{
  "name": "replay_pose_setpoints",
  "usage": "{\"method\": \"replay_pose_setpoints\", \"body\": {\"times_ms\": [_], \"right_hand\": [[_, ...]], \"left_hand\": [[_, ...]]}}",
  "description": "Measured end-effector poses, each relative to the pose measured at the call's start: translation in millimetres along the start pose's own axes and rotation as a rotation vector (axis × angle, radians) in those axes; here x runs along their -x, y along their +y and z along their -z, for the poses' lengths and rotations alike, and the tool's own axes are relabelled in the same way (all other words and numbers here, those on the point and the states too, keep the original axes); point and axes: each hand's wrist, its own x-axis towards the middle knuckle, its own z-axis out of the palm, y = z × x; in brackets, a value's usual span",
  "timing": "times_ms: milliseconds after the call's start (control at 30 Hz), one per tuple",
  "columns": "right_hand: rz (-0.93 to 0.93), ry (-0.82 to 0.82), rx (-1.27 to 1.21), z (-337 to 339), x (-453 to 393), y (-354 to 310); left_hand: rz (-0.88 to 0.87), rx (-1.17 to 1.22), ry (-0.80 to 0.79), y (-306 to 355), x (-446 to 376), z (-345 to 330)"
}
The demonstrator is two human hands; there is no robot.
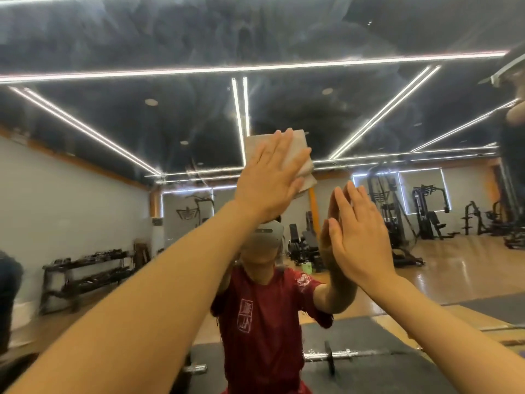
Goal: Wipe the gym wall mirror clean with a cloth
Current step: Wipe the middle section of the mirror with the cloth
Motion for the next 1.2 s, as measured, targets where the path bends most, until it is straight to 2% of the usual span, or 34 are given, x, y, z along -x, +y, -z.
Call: {"method": "replay_pose_setpoints", "body": {"times_ms": [67, 167, 233, 333, 400, 500, 567, 600, 633, 733, 767, 867, 933, 1000, 1067, 1100, 1133, 1200], "right_hand": [[-0.011, 0.016, 0.000, -2.6, 0.0, -0.6], [-0.019, 0.038, 0.001, -7.4, 0.4, 0.7], [-0.012, 0.048, 0.003, -9.3, 0.9, 1.7], [-0.020, 0.062, -0.020, -10.0, 0.6, -0.9], [-0.025, 0.064, -0.018, -9.3, 0.7, -3.0], [-0.030, 0.053, -0.018, -6.7, 0.8, -4.6], [-0.041, 0.057, -0.030, -5.7, 1.0, -6.8], [-0.049, 0.061, -0.036, -5.2, 0.7, -7.7], [-0.053, 0.063, -0.038, -5.0, 0.3, -7.9], [-0.040, 0.057, -0.034, -4.4, 0.2, -4.7], [-0.036, 0.055, -0.031, -4.3, 0.3, -3.7], [-0.032, 0.050, -0.025, -4.5, -0.2, -4.3], [-0.035, 0.038, -0.035, -3.3, -0.9, -4.8], [-0.034, 0.030, -0.039, -1.5, -1.1, -4.7], [-0.039, 0.027, -0.040, 0.4, -1.7, -5.5], [-0.041, 0.027, -0.043, 1.6, -2.1, -6.2], [-0.040, 0.029, -0.045, 3.1, -2.6, -6.5], [-0.027, 0.027, -0.038, 6.7, -3.2, -5.3]], "left_hand": [[0.036, -0.002, 0.055, -29.1, 6.7, 9.7], [0.425, 0.053, 0.222, -86.1, 38.3, 27.9], [0.652, 0.070, 0.239, -116.0, 68.1, 30.3], [0.787, 0.034, 0.249, -105.0, 71.8, 16.7], [0.673, 0.036, 0.223, -66.2, 62.2, 4.0], [0.240, 0.053, 0.090, -7.1, 72.5, -21.1], [0.050, 0.009, 0.018, -10.1, 90.3, -25.0], [0.045, 0.011, 0.019, -23.3, 97.6, -20.2], [0.126, 0.037, 0.041, -38.2, 105.2, -13.0], [0.601, 0.125, 0.173, -83.0, 129.0, 10.0], [0.710, 0.115, 0.186, -90.8, 133.6, 12.6], [0.841, 0.087, 0.192, -77.1, 125.1, 3.7], [0.705, 0.079, 0.147, -44.3, 121.7, -9.0], [0.414, 0.058, 0.065, -11.8, 134.2, -24.9], [0.174, 0.016, -0.006, -7.4, 154.4, -32.0], [0.112, 0.002, -0.026, -15.0, 163.9, -31.2], [0.102, -0.008, -0.035, -24.3, 172.7, -29.2], [0.237, 0.009, -0.034, -37.0, 186.1, -24.3]]}}
